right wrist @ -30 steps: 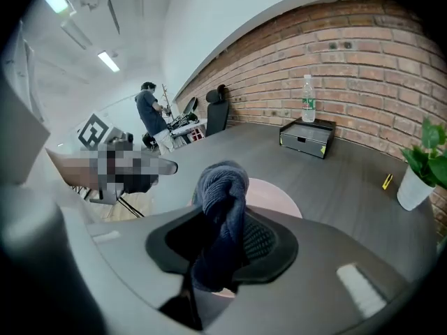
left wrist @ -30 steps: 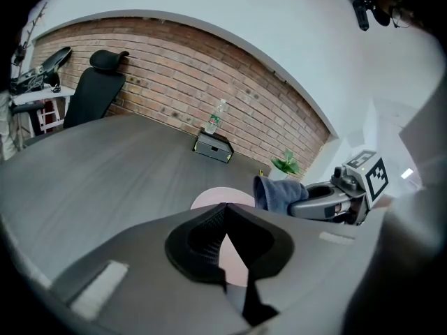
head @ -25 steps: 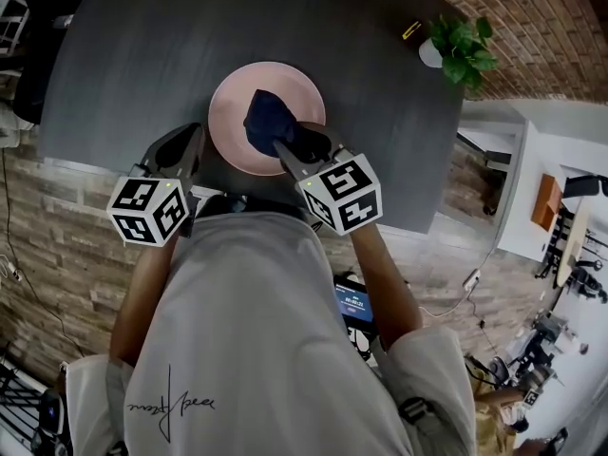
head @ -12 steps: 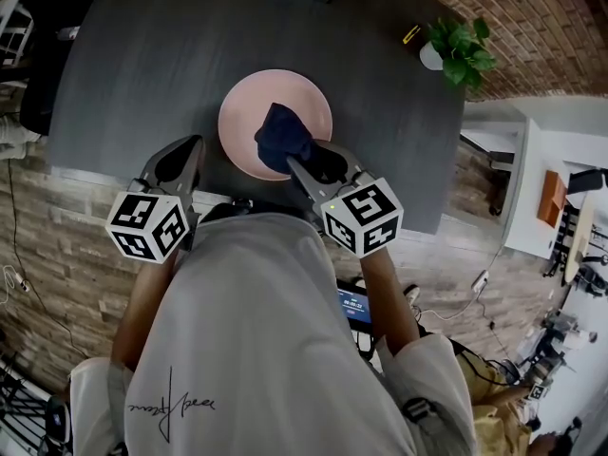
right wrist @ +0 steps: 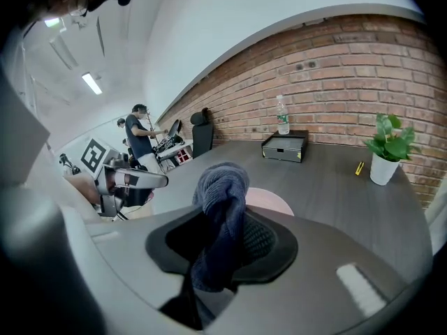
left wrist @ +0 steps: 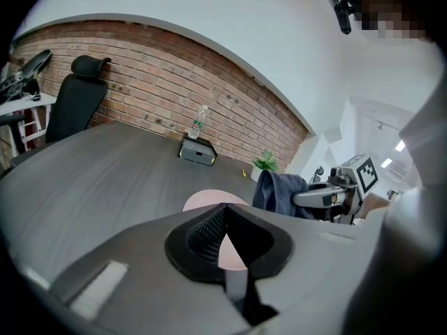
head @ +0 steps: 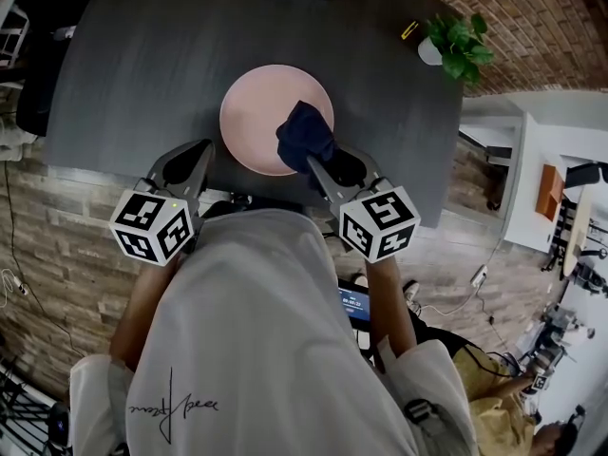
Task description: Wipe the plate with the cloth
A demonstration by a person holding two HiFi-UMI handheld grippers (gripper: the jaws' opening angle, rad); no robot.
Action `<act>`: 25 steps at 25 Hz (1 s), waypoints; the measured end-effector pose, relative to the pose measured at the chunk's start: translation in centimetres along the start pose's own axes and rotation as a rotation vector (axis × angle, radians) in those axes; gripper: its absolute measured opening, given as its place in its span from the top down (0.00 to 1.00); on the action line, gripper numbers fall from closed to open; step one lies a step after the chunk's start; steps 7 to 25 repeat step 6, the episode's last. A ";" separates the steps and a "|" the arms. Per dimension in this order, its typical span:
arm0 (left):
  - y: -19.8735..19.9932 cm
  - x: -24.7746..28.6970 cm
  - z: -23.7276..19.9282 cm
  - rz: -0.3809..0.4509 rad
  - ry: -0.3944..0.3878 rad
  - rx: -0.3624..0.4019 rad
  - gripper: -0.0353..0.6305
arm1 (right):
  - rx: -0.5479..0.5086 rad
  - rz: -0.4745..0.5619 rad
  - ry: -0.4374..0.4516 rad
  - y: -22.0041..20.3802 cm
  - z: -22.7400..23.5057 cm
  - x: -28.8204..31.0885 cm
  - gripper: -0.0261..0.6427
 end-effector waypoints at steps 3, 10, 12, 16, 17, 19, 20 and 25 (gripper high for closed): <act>-0.2 0.0 0.2 -0.004 -0.022 0.003 0.92 | 0.005 0.004 -0.011 -0.3 -0.2 -0.3 0.79; -0.4 -0.2 0.0 -0.005 -0.031 0.002 0.92 | 0.010 0.006 -0.012 -0.5 -0.5 -0.5 0.79; -0.4 -0.2 0.0 -0.005 -0.031 0.002 0.92 | 0.010 0.006 -0.012 -0.5 -0.5 -0.5 0.79; -0.4 -0.2 0.0 -0.005 -0.031 0.002 0.92 | 0.010 0.006 -0.012 -0.5 -0.5 -0.5 0.79; -0.4 -0.2 0.0 -0.005 -0.031 0.002 0.92 | 0.010 0.006 -0.012 -0.5 -0.5 -0.5 0.79; -0.4 -0.2 0.0 -0.005 -0.031 0.002 0.92 | 0.010 0.006 -0.012 -0.5 -0.5 -0.5 0.79; -0.4 -0.2 0.0 -0.005 -0.031 0.002 0.92 | 0.010 0.006 -0.012 -0.5 -0.5 -0.5 0.79; -0.4 -0.2 0.0 -0.005 -0.031 0.002 0.92 | 0.010 0.006 -0.012 -0.5 -0.5 -0.5 0.79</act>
Point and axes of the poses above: the fingertips, and each gripper's own axes: x forward along the fingers, z to its right, y out of its top, the point moved 4 cm from there along -x, backward along the fingers, and after that the axes turned 13 degrees about x, right-handed, at the moved point
